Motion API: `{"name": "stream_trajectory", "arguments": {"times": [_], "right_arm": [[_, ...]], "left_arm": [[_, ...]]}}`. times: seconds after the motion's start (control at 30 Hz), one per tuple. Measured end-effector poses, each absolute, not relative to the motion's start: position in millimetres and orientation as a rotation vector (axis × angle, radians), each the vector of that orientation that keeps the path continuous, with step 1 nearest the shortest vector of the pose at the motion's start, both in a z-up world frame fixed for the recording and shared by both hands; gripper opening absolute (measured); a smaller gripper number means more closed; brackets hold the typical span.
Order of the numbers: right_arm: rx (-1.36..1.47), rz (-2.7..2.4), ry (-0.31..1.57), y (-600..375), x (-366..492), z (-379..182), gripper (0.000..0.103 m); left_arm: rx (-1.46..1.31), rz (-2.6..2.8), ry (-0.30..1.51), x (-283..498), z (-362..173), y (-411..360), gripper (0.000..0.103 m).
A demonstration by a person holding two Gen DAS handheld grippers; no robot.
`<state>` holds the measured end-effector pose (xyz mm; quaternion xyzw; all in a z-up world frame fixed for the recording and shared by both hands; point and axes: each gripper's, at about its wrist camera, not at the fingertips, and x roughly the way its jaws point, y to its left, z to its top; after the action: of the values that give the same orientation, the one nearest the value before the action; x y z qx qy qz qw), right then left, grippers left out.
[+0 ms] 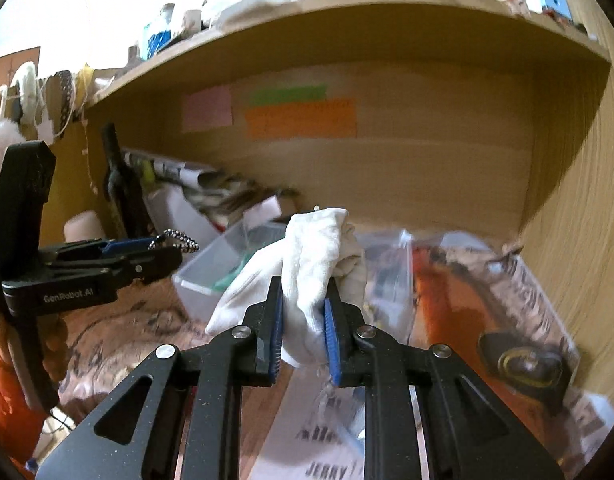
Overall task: Organize soft objects
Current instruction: 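Carry bracelet and white cloth into the clear box and open both tools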
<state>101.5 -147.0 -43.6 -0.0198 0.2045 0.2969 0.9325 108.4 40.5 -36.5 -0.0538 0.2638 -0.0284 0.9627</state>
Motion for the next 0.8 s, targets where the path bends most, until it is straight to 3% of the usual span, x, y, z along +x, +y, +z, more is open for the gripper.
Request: {"name": "stream_trajectory", "arguments": {"times": [0.37,0.8], "right_arm": [[-0.064,0.583,0.393,-135.6,135.7,-32.8,0.016],[-0.077,0.543,0.554,-124.1,184.3,-71.1,0.016]], "left_arm": [[-0.114,-0.04,0.543,156.6,-26.6,40.1,0.05],[-0.121,-0.084,0.674,212.1,-61.9,26.4,0.05]]}}
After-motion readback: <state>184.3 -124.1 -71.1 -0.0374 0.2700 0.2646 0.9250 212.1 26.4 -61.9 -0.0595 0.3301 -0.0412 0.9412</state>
